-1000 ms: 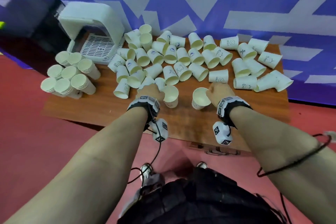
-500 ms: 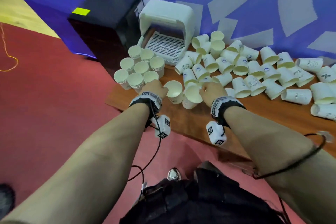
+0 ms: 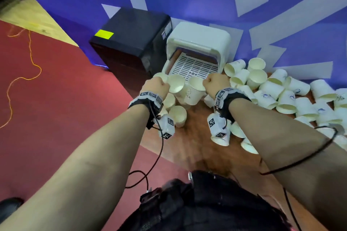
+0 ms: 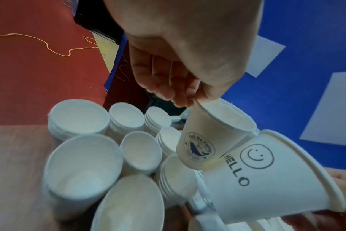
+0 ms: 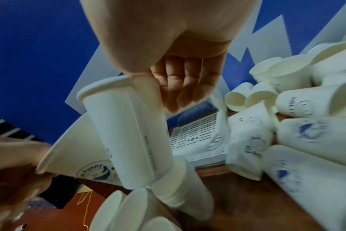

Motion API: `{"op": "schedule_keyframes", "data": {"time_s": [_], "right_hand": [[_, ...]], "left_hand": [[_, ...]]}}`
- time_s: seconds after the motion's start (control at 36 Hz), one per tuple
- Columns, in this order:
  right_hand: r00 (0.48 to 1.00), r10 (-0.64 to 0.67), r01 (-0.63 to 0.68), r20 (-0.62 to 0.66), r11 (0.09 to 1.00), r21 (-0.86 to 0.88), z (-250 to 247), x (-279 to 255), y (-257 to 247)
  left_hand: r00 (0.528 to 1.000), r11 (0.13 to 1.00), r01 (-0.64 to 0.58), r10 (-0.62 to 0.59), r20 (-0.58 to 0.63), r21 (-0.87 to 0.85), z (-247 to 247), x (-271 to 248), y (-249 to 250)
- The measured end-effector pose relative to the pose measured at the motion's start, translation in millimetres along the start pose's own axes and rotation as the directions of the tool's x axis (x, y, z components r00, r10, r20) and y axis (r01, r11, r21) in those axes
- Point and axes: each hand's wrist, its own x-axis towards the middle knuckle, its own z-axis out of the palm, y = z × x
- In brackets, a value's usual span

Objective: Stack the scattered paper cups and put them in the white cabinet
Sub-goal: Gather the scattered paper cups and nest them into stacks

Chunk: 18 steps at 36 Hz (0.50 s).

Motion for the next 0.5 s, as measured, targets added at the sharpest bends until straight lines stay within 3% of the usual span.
{"op": "schedule_keyframes", "data": {"time_s": [0.14,0.28,0.5], "right_hand": [[1.0,0.017,-0.018,0.008,0.994,0.107,17.1,44.3,-30.2],[0.997,0.082,-0.082,0.005,0.994,0.071,37.7,71.1,-43.9],[0.984,0.177,-0.177,0.009,0.983,0.046,60.4,83.7,-45.5]], "left_hand": [[0.992,0.991,0.098,-0.105,-0.073,-0.09,-21.8,33.4,-15.5],[0.983,0.969,0.175,-0.182,-0.024,-0.174,-32.2,65.2,-33.9],[0.981,0.944,0.192,-0.188,0.042,-0.269,-24.5,101.8,-54.4]]}}
